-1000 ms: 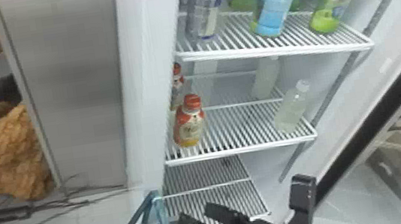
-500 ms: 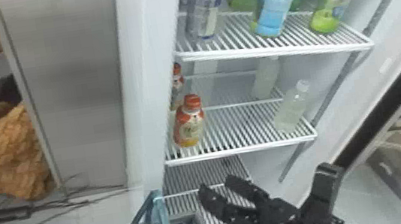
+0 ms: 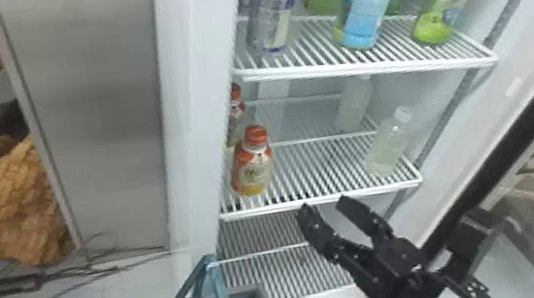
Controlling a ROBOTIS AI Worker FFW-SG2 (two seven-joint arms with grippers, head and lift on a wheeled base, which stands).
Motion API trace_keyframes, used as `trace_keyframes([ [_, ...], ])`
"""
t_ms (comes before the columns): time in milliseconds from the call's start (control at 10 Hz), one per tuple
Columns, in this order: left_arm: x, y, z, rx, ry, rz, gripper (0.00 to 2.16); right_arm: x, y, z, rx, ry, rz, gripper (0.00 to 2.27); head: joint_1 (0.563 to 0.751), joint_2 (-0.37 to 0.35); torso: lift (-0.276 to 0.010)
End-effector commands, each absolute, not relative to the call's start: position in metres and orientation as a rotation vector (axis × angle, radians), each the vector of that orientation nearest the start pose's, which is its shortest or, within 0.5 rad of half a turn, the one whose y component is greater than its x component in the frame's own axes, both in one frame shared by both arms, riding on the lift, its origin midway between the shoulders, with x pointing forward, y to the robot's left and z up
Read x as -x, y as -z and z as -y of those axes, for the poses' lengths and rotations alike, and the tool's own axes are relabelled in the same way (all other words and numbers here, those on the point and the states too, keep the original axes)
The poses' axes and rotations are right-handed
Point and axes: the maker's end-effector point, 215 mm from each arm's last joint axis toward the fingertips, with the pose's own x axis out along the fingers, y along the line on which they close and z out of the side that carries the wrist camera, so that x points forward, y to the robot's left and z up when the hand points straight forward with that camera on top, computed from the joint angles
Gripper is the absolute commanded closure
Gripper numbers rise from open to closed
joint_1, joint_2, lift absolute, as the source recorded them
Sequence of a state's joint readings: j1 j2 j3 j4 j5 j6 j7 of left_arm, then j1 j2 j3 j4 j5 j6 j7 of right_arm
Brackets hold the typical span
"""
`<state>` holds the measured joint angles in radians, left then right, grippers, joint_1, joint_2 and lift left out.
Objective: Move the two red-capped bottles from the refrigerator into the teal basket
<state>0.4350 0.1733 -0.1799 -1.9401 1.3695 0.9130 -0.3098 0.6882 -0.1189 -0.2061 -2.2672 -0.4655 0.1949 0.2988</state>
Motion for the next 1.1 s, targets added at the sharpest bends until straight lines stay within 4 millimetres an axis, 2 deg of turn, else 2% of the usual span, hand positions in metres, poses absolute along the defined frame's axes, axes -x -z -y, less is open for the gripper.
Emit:
trace_keyframes([
  [0,-0.271,0.367,0.058,1.307,0.970,-0.839,1.14,-0.396,0.313,0.262,-0.257,-0.206,-0.051,0.33,0.695,-0.350,-0.228],
  [200,-0.269,0.367,0.060,1.310,0.973,-0.843,1.14,-0.399,0.299,0.270,-0.205,-0.151,0.014,0.33,0.695,-0.350,-0.228],
  [400,-0.268,0.366,0.061,1.312,0.977,-0.845,1.14,-0.400,0.295,0.272,-0.187,-0.120,0.040,0.33,0.695,-0.350,-0.228],
  [600,-0.268,0.367,0.060,1.310,0.974,-0.845,1.13,-0.402,0.280,0.274,-0.098,-0.085,0.099,0.33,0.695,-0.350,-0.228],
  [1000,-0.267,0.368,0.061,1.315,0.970,-0.845,1.14,-0.404,0.280,0.280,0.042,-0.051,0.116,0.33,0.695,-0.350,-0.228],
])
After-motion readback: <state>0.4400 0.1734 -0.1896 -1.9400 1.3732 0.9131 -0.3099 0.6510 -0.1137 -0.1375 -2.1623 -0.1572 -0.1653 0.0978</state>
